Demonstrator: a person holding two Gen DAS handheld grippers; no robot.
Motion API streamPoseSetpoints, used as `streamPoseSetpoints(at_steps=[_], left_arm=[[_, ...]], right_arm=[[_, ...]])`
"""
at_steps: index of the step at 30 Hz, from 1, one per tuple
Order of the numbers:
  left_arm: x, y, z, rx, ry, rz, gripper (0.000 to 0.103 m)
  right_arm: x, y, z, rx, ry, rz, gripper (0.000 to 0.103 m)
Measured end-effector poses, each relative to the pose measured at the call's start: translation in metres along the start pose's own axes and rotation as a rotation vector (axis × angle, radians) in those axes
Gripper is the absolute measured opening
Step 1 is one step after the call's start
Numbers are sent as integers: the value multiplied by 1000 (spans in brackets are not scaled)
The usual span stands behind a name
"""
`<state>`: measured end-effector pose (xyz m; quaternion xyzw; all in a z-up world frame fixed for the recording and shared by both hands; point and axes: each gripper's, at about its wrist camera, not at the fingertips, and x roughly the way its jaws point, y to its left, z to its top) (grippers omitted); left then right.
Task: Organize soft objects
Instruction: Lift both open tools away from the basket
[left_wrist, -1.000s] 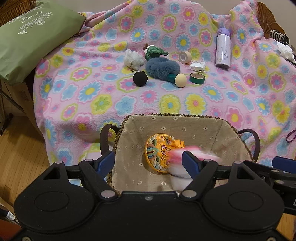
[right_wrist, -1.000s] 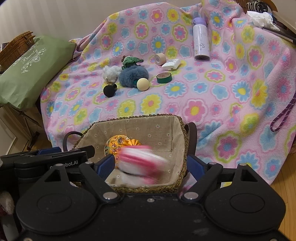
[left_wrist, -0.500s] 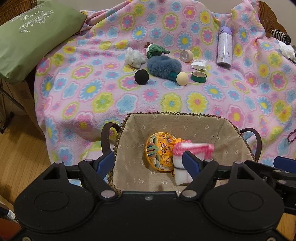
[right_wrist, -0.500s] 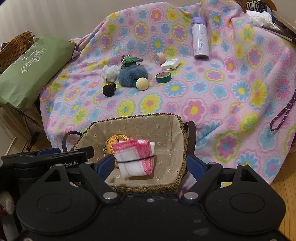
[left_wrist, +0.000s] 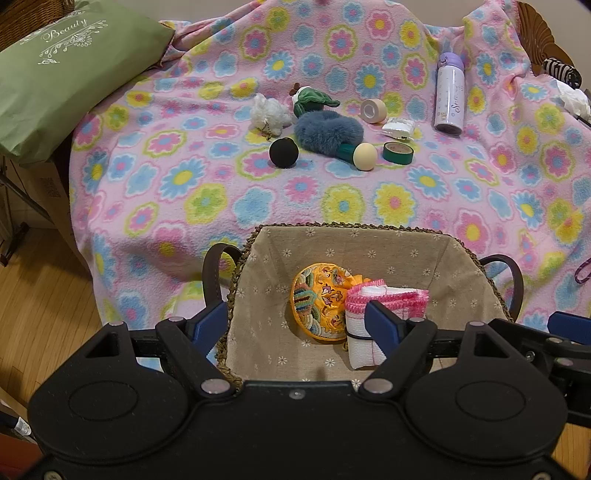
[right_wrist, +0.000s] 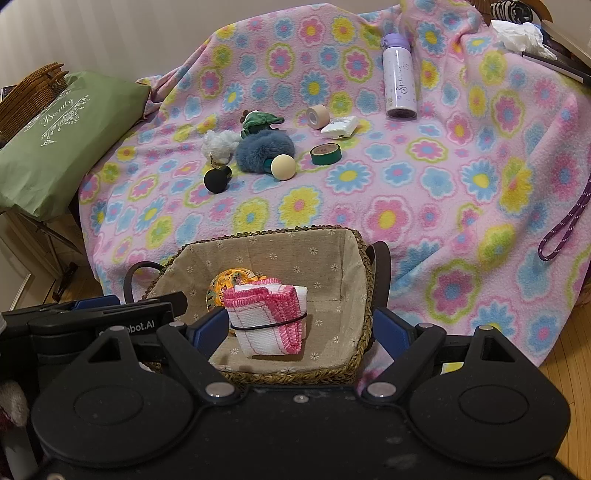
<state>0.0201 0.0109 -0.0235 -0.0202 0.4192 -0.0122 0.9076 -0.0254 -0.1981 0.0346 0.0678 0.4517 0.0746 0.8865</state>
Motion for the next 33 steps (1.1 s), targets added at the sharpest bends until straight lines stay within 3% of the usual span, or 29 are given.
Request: streamPoseSetpoints(at_steps=[14,17,33], left_arm=[[0,0,0,0,0,0,78],[0,1,-1,-1,-2,1,86],[-1,0,-1,-2,-8,9,90]], right_arm=[[0,0,0,2,-1,-3,86],[0,0,0,3,-2,-3,86],[-1,-4,1,11,-7,-10,90]])
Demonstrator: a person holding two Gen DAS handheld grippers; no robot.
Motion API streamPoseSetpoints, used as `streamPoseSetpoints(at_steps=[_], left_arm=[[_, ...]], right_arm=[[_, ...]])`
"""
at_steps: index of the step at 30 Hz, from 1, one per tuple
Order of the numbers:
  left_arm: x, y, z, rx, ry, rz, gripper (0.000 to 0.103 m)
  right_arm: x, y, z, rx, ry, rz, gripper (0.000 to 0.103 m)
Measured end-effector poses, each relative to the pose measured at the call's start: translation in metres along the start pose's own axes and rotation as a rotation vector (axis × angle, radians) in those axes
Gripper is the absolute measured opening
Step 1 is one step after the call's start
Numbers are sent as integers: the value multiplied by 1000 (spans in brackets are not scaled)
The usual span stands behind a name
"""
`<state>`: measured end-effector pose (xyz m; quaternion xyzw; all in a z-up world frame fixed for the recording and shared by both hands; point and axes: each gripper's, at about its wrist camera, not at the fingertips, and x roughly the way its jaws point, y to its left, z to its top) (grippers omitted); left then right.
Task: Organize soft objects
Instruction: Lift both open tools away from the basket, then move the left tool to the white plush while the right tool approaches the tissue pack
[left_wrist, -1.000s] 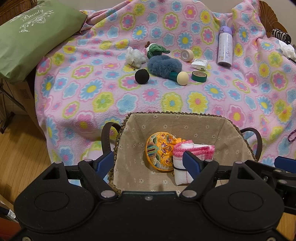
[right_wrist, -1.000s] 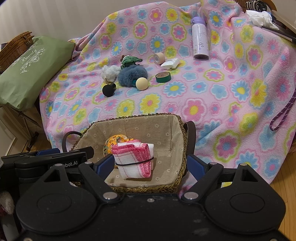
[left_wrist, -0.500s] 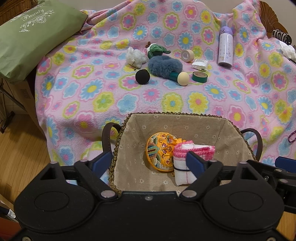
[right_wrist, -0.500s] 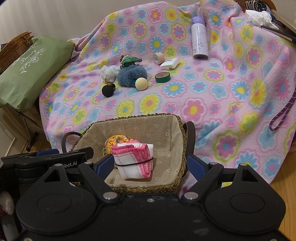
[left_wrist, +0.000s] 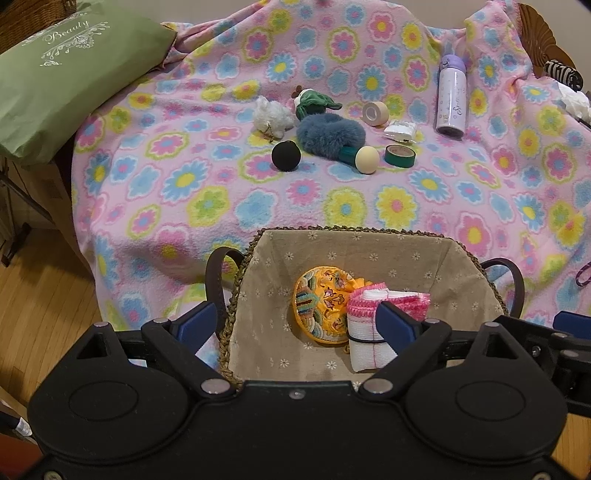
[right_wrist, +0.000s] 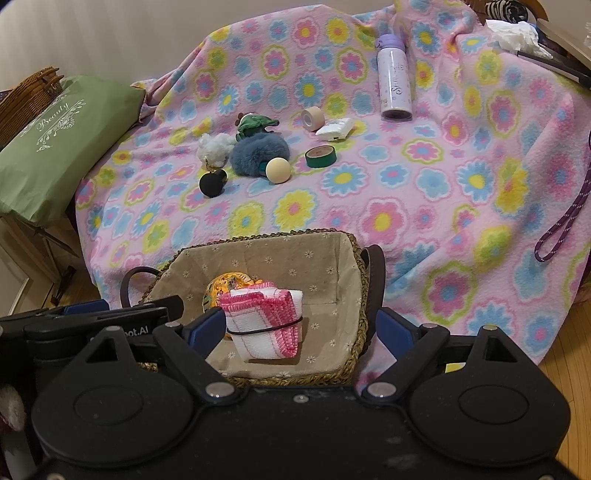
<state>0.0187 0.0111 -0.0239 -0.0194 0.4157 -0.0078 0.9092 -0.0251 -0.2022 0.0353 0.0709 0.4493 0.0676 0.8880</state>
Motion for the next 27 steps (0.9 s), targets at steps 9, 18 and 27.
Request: streamPoseSetpoints(at_steps=[9,18,27], left_arm=[[0,0,1,1,4,-1,91],[3,6,24,7,-49,29,95],[18,18,59,2,-98,43,96]], right_arm=[[0,-2,5,16,-13,-20,94],[0,-4,27,-30,-130,-105,103],[7,-15,61,62,-294,-143,103]])
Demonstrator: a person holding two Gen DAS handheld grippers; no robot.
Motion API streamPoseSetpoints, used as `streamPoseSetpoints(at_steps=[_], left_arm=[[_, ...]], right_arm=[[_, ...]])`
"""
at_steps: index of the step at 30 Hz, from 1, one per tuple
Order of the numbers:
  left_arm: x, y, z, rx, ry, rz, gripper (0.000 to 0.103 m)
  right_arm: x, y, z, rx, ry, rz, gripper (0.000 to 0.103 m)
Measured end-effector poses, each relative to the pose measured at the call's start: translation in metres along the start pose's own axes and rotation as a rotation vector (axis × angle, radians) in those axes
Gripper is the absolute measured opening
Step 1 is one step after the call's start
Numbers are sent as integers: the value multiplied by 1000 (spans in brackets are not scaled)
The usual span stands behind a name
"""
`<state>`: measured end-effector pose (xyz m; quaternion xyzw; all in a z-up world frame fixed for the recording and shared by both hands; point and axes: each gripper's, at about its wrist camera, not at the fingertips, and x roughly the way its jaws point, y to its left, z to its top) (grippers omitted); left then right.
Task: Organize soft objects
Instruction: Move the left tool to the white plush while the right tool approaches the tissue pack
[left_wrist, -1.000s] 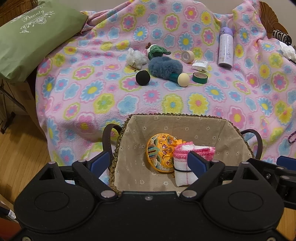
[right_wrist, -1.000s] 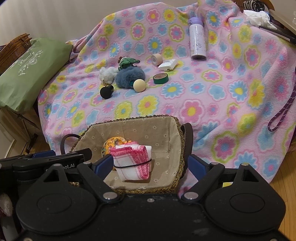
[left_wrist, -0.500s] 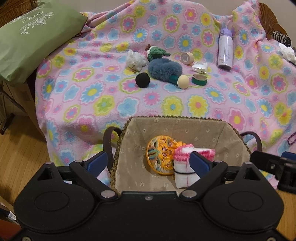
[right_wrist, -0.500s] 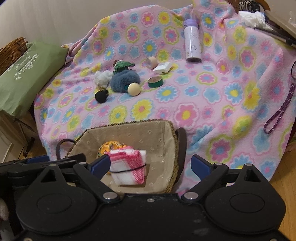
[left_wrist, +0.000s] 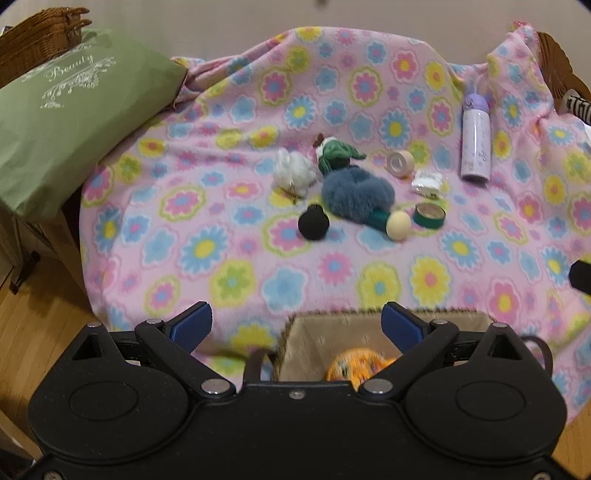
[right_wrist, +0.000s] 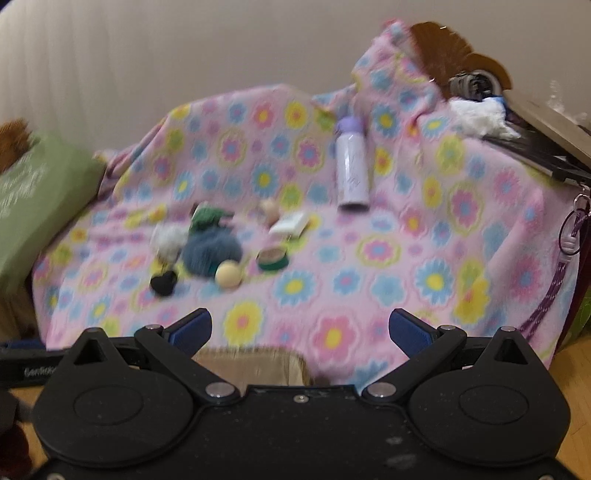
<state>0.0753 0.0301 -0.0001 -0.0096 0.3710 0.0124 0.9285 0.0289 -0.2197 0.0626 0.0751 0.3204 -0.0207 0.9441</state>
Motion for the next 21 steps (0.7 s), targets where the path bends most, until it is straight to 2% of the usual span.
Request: streamPoseSetpoints(at_steps=[2,7,15,21], left_arm=[[6,0,6,5,-3,-2,96],[26,-1,17,21,3,1,96],[64,-6,31,64,15,-8,96],[91,-9,45,85,11,-16,96]], right_arm=[[9,-2,5,33,2,-2,103],[37,0,17,14,65,17,103],[87,11,28,-90,154,10,103],[126,17,40,-134,157,9,103]])
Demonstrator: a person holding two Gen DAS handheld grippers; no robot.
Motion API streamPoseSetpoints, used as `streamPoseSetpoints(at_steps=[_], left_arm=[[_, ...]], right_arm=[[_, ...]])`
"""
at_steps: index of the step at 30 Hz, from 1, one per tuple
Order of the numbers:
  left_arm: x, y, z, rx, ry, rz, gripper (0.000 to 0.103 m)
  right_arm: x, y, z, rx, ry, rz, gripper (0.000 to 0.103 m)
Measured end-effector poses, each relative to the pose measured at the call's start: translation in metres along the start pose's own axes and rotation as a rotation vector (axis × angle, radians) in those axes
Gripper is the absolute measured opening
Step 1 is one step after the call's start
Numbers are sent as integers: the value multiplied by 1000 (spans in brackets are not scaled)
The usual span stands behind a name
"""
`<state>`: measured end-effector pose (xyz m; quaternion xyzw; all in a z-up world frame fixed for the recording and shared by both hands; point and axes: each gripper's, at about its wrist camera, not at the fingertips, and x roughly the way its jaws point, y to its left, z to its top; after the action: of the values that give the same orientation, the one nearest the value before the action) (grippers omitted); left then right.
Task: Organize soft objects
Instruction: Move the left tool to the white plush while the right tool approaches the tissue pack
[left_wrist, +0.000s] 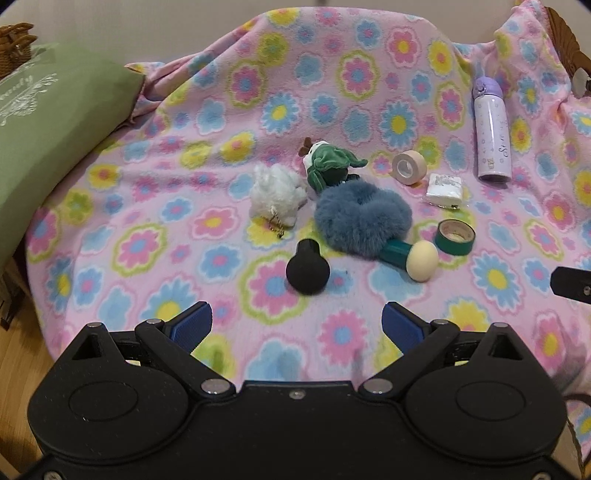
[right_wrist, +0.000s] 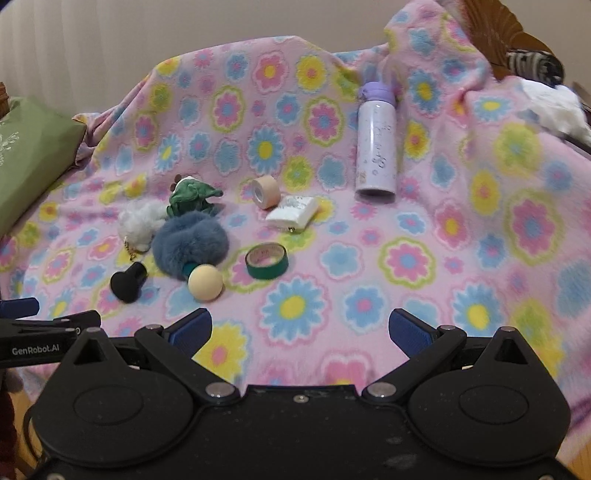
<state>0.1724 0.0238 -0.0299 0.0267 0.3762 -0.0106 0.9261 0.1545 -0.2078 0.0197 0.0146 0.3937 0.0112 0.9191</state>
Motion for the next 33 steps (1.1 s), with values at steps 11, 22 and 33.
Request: streamPoseSetpoints(at_steps=[11,22,33], left_arm=[[46,8,28,-2,8,21,96],[77,14,49,8,9,44,96],[107,18,76,21,-10,58,96]], right_arm=[[84,4,29,-26,88,33,101],[133,19,36,-110,145,38,82],[148,25,49,-111,91,42,82]])
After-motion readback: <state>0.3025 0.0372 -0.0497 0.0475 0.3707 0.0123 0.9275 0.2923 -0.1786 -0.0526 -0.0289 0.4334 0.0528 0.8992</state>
